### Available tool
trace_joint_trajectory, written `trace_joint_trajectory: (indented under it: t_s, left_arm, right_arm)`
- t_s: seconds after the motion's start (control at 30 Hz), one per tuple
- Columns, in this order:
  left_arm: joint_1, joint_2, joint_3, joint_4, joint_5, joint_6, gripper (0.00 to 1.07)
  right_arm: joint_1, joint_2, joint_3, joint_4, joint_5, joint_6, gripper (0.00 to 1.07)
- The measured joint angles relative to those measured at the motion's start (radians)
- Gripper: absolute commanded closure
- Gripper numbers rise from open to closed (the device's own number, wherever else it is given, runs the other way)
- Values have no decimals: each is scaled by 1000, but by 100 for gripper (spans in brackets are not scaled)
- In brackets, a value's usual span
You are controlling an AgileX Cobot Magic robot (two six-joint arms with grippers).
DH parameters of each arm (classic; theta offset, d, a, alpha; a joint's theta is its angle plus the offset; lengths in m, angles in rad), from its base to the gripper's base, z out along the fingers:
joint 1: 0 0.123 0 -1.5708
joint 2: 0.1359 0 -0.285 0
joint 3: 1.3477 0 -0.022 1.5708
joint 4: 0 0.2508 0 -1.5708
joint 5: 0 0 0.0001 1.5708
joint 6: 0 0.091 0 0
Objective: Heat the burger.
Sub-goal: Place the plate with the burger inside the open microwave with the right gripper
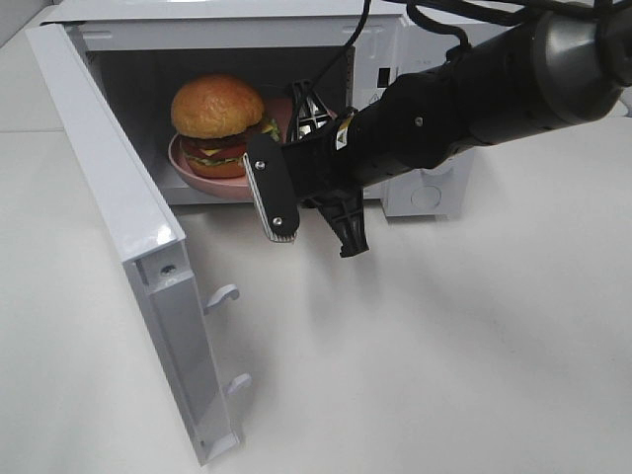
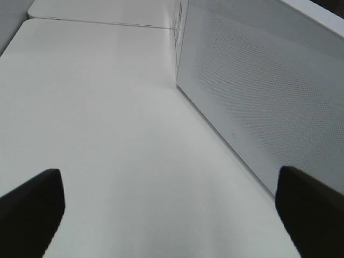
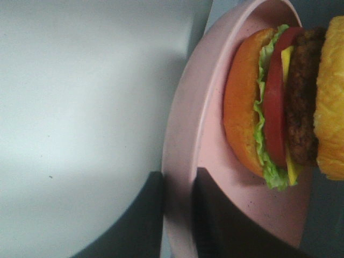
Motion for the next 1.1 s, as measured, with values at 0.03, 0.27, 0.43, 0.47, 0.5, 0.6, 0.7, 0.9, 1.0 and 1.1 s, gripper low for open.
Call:
trace_joint_trajectory:
  t_s: [0.03,0.27,0.43,0.47,0.5,0.6,0.7,0.9,1.0,1.1]
  left_arm:
    - [0,0,0,0,0,0,7]
    - [0,0,0,0,0,0,7]
    - [0,0,0,0,0,0,7]
    - [0,0,0,0,0,0,7]
    - [0,0,0,0,0,0,7]
    - [0,0,0,0,0,0,7]
    - [0,0,0,0,0,0,7]
    - [0,0,0,0,0,0,7]
    - [0,0,0,0,0,0,7]
    - [0,0,0,0,0,0,7]
  right_arm:
    - [0,5,-8,0,1,0,96]
    - [-8,66,-86,2,10,1,96]
    - [-13,121,-167,2,31,1,96]
    - [-13,134,-181,2,39,2,96]
    - [-13,134,-181,2,39,2,96]
    - [-13,182,-252,2,63,18,96]
    - [-13,214,-293,2,65,20,95]
    - [-19,251,-354,3,66,58,95]
    - [-30,261,-364,3,66,71,93]
    - [-37,261,-366,3,66,73,92]
